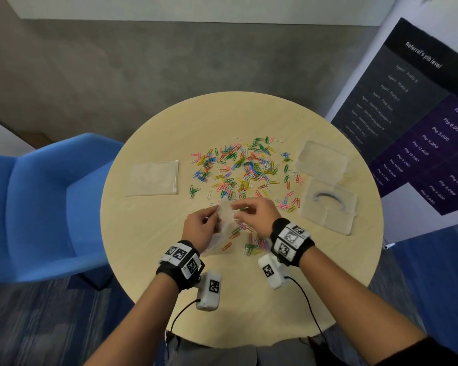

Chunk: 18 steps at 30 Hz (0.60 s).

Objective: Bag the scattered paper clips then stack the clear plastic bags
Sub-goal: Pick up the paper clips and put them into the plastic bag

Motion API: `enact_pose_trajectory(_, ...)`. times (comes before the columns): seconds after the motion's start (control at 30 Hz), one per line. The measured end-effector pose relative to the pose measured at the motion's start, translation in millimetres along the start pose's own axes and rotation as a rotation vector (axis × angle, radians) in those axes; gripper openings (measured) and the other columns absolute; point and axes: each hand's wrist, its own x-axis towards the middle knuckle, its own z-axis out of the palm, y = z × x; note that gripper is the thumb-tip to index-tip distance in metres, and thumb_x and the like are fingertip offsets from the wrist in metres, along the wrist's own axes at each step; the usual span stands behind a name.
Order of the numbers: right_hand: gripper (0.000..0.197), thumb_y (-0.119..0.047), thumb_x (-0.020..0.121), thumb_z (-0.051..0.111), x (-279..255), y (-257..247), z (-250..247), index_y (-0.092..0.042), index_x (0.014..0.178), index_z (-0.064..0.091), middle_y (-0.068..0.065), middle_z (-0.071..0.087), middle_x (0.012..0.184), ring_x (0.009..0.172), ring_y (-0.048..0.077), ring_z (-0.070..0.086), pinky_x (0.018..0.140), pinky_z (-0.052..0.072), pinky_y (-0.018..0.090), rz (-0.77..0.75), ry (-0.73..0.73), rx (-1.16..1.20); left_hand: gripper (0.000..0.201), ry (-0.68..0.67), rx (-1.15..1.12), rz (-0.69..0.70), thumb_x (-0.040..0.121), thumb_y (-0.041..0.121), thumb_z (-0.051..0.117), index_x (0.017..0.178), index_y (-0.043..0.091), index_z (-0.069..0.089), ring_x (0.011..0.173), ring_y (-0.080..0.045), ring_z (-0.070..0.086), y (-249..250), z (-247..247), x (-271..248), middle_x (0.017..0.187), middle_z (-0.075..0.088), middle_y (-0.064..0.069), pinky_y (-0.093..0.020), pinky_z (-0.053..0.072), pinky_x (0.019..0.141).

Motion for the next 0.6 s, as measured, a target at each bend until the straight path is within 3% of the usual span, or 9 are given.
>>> enact_pose_trajectory(0.03,0.026,-0.008,0.083,0.069,-3,10,-8,-0.021,0.106,0.073,-0.001,0.073,0.103,0.085,0.012,0.071,0.083,0.059,0.032,0.029,0.059,0.024,0.028,0.007,-0.011,-0.008,0.097,0.006,0.052,0.121,0.004,0.066,0.075,-0.023,0.064,-2,-1,1,0.089,0.071,-0.012,-0.044,0.059,0.085)
enact_pose_trajectory(0.1,0.032,-0.022,0.078,0.077,-8,34,-25,-0.022,0.109,0.070,0.000,0.071,0.104,0.088,0.015,0.068,0.086,0.057,0.037,0.117,0.113,-0.173,0.028,0.010,-0.023,-0.023,0.097,0.005,0.053,0.121,0.005,0.066,0.079,-0.022,0.066,-3,-5,2,0.094,0.071,-0.011,-0.043,0.058,0.087)
enact_pose_trajectory(0.13,0.053,-0.034,0.072,0.081,-12,45,-31,-0.021,0.120,0.064,0.002,0.066,0.115,0.097,0.018,0.065,0.091,0.054,0.037,0.210,0.076,-0.364,0.027,0.017,-0.020,-0.025,0.097,0.006,0.053,0.121,0.006,0.067,0.081,-0.023,0.067,-5,-8,2,0.096,0.072,-0.011,-0.044,0.058,0.087)
enact_pose_trajectory(0.2,0.106,-0.055,0.057,0.085,-23,67,-36,-0.020,0.144,0.036,0.009,0.042,0.138,0.119,0.026,0.054,0.101,0.047,0.038,0.414,-0.044,-0.669,0.027,0.029,-0.028,-0.024,0.096,0.007,0.054,0.119,0.008,0.068,0.080,-0.023,0.067,-7,-15,3,0.092,0.073,-0.010,-0.045,0.058,0.087)
enact_pose_trajectory(0.23,0.124,-0.059,0.051,0.086,-29,75,-34,-0.019,0.150,0.022,0.011,0.030,0.143,0.125,0.028,0.049,0.105,0.043,0.038,0.465,-0.062,-0.719,0.027,0.035,-0.045,-0.030,0.097,0.007,0.053,0.119,0.007,0.068,0.079,-0.023,0.066,-8,-18,4,0.089,0.072,-0.009,-0.044,0.058,0.086)
enact_pose_trajectory(0.3,0.141,-0.059,0.045,0.088,-35,86,-22,-0.017,0.153,0.009,0.011,0.021,0.143,0.129,0.025,0.044,0.110,0.037,0.033,0.446,-0.035,-0.689,0.028,0.052,-0.082,-0.053,0.097,0.006,0.053,0.121,0.005,0.066,0.076,-0.020,0.065,-10,-26,4,0.087,0.070,-0.010,-0.041,0.059,0.084)
enact_pose_trajectory(0.43,0.131,-0.053,0.054,0.087,-25,83,15,-0.012,0.153,0.012,0.008,0.021,0.140,0.132,0.022,0.039,0.113,0.034,0.030,0.261,0.007,-0.636,0.029,0.095,-0.117,-0.067,0.097,0.006,0.053,0.123,0.004,0.065,0.074,-0.012,0.065,-17,-41,3,0.091,0.070,-0.009,-0.022,0.059,0.071)
enact_pose_trajectory(0.6,0.090,-0.041,0.074,0.079,5,65,39,-0.016,0.147,0.033,0.007,0.032,0.133,0.122,0.023,0.045,0.108,0.038,0.033,0.105,0.068,-0.613,0.027,0.125,-0.149,-0.073,0.096,0.007,0.054,0.120,0.007,0.067,0.064,0.000,0.066,-23,-55,-4,0.085,0.069,-0.002,-0.016,0.056,0.064)
